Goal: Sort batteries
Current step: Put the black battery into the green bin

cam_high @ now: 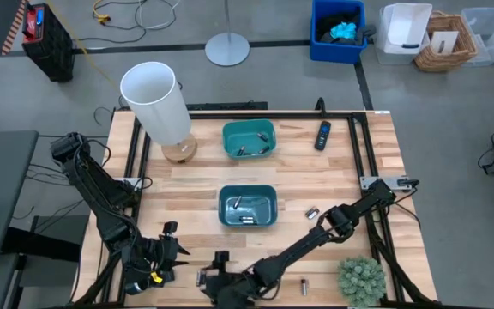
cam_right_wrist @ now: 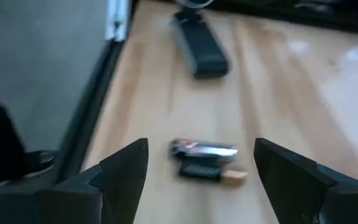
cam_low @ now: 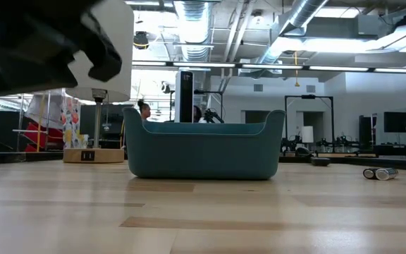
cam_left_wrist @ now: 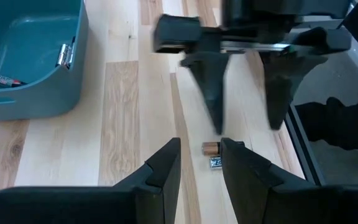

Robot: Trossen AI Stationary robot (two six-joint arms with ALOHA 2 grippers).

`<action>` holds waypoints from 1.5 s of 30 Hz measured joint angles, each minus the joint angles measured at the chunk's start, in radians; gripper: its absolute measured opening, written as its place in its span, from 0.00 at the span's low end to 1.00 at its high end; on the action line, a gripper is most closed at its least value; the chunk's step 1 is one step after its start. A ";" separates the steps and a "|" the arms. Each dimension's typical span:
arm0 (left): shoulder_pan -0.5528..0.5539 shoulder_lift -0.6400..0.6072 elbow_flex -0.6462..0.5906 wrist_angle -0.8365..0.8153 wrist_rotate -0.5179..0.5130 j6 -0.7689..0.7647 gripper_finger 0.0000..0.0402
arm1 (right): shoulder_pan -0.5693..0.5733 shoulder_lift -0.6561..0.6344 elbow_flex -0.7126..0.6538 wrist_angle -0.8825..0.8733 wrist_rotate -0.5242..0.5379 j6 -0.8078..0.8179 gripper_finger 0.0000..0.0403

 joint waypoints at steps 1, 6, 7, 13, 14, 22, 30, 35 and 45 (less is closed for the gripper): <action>0.000 0.000 0.000 0.000 0.000 0.000 0.27 | 0.007 0.000 0.000 -0.003 0.001 0.000 0.76; 0.000 0.000 0.000 0.000 0.000 0.005 0.27 | 0.030 0.000 -0.001 0.003 0.011 0.003 0.76; 0.000 0.000 0.000 0.000 -0.001 0.005 0.27 | 0.035 0.000 -0.001 0.002 0.011 0.012 0.76; 0.000 0.000 0.000 0.001 -0.012 0.006 0.27 | 0.060 0.024 -0.001 0.038 0.037 0.032 0.76; 0.000 0.000 0.000 0.001 -0.012 0.006 0.27 | 0.061 0.031 0.000 0.053 0.049 0.046 0.76; 0.000 0.000 0.000 0.004 -0.013 0.006 0.27 | 0.057 0.035 0.000 0.046 0.108 0.066 0.76; 0.000 0.000 0.000 0.004 -0.013 0.005 0.27 | 0.044 0.046 0.000 0.049 0.109 0.086 0.76; 0.000 0.000 0.000 0.005 -0.013 0.005 0.27 | 0.053 0.078 0.000 0.048 0.130 0.131 0.76; 0.004 0.000 -0.001 0.007 -0.013 0.013 0.27 | 0.053 0.097 0.000 0.059 0.147 0.195 0.76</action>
